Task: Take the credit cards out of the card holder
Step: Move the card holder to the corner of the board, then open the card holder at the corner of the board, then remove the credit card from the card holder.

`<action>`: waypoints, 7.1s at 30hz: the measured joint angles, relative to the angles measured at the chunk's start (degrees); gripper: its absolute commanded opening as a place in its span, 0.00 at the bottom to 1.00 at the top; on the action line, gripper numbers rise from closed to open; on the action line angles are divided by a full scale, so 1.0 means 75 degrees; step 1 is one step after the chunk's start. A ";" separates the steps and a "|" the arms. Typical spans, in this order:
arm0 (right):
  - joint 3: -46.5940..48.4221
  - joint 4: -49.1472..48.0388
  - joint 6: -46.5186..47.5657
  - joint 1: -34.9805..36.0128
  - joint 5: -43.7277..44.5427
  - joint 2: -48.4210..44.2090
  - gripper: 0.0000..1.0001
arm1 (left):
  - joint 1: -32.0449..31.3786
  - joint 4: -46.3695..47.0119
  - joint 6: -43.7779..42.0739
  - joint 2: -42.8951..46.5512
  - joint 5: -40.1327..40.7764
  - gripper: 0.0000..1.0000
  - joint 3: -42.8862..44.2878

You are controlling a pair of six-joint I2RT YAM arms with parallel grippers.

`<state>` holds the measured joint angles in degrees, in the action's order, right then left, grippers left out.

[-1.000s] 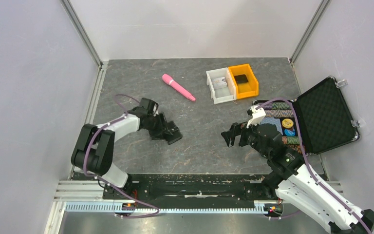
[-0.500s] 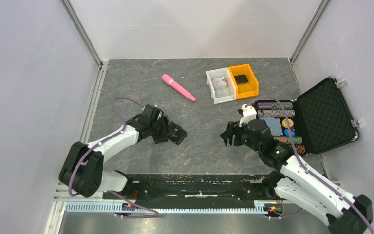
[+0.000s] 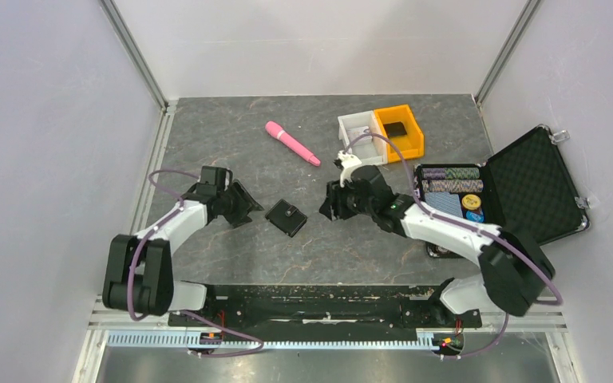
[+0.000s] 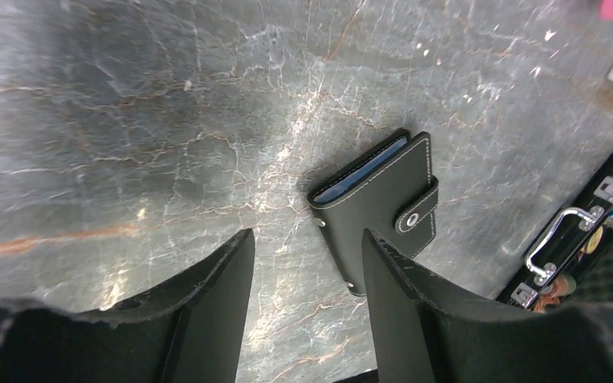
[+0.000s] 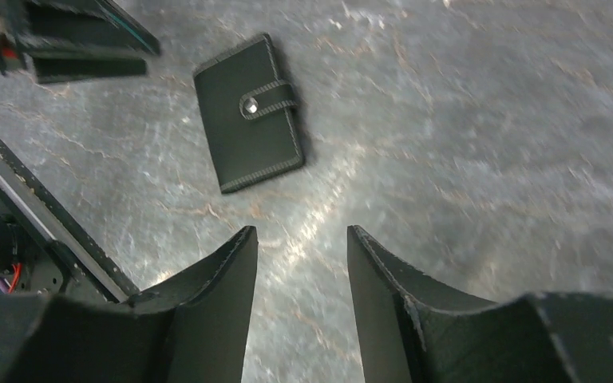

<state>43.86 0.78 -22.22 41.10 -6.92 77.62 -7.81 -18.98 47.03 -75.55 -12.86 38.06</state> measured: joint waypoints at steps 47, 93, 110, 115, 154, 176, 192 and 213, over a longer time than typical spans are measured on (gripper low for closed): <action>-0.1370 -0.0562 0.0420 0.0122 0.0087 0.0128 0.32 | -0.2704 0.2541 0.0303 -0.1542 -0.2241 0.50 -0.0286; 0.0160 0.0428 -0.0201 0.1652 0.2503 0.1588 0.00 | -0.2707 0.0985 0.0726 0.1125 -0.0772 0.51 -0.0889; -0.0807 -0.0315 -0.1393 0.1632 0.1547 0.0796 0.00 | -0.3742 0.2273 0.0775 -0.0093 -0.1454 0.45 -0.0912; -0.1005 -0.0481 -0.1547 0.1617 0.1440 0.0653 0.00 | -0.4086 0.2789 0.0863 -0.0810 -0.1527 0.42 -0.0912; -0.1705 0.0242 -0.0973 0.0437 0.1064 -0.1309 0.00 | -0.4258 0.1851 0.0711 -0.1367 -0.1113 0.64 -0.0070; -0.2256 -0.1271 -0.2527 0.0431 -0.0533 -0.2605 0.00 | -0.4234 0.0618 0.0557 0.0294 -0.0487 0.82 0.0289; -0.2652 -0.0836 -0.2078 0.0015 0.0516 -0.2696 0.00 | -0.4234 0.0583 0.0554 0.0382 -0.0289 0.73 -0.0213; -0.2643 0.1274 -0.1303 -0.0417 0.1475 -0.2719 0.39 | -0.4234 0.0519 0.0542 0.0283 -0.0064 0.65 -0.0376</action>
<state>24.03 10.33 -31.99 37.98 4.14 57.23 -39.57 -15.09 51.09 -73.43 -13.34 35.24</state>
